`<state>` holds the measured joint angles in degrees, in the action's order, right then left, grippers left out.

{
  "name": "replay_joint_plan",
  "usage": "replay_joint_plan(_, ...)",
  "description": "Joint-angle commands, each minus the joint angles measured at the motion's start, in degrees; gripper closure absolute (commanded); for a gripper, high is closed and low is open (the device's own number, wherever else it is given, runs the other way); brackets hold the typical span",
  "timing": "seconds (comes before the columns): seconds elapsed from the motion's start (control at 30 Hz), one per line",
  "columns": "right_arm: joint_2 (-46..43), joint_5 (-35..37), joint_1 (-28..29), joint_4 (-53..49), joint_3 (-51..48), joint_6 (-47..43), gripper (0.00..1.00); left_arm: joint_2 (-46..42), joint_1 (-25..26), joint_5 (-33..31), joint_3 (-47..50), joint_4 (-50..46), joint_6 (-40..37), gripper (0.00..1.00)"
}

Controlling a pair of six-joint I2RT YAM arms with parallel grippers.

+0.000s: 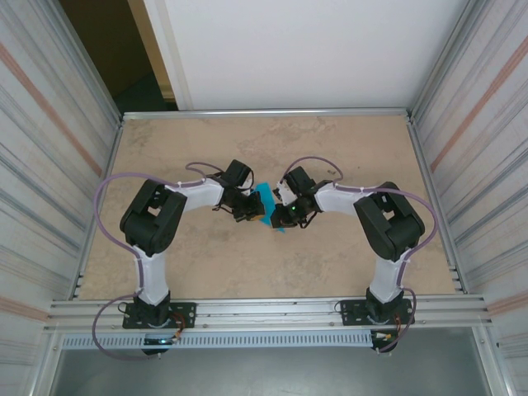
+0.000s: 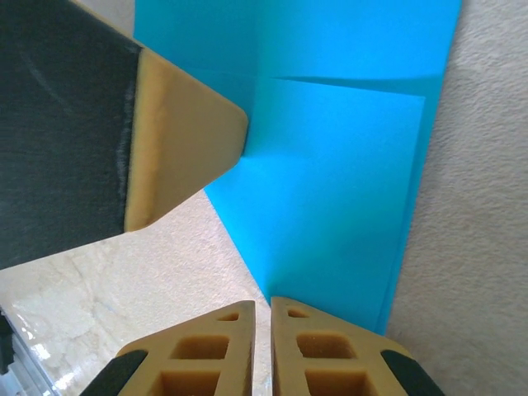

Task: Fold a paper plane with a square sheet of paper (pick it up from the middle)
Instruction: Third fold the triangle at the center of the table.

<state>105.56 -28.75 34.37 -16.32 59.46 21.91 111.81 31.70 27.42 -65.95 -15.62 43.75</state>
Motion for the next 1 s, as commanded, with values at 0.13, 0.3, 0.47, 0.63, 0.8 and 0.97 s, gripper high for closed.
replay_joint_plan(0.13,-3.88,0.81,0.29,-3.17,-0.79,-2.83,0.87,4.03,-0.75,-5.89,1.18,-5.41,-1.14,0.92)
replay_joint_plan(0.3,-2.48,0.61,0.51,-3.48,-0.68,-3.02,0.87,4.01,-0.75,-5.98,1.23,-5.48,-1.21,0.92)
replay_joint_plan(0.47,-1.23,0.73,0.59,-3.63,-0.31,-3.02,0.87,4.12,-0.79,-5.99,1.2,-5.65,-1.37,0.92)
replay_joint_plan(0.63,-0.21,1.11,0.26,-3.44,-0.22,-2.58,0.87,4.29,-0.84,-6.0,1.43,-5.92,-1.58,0.92)
replay_joint_plan(0.8,0.36,0.9,0.06,-3.29,-0.31,-2.49,0.86,4.56,-0.94,-5.9,1.42,-6.09,-2.08,0.92)
replay_joint_plan(0.97,0.57,1.48,-0.25,-3.28,-0.48,-2.05,0.86,4.81,-1.08,-5.82,1.18,-6.51,-2.78,0.92)
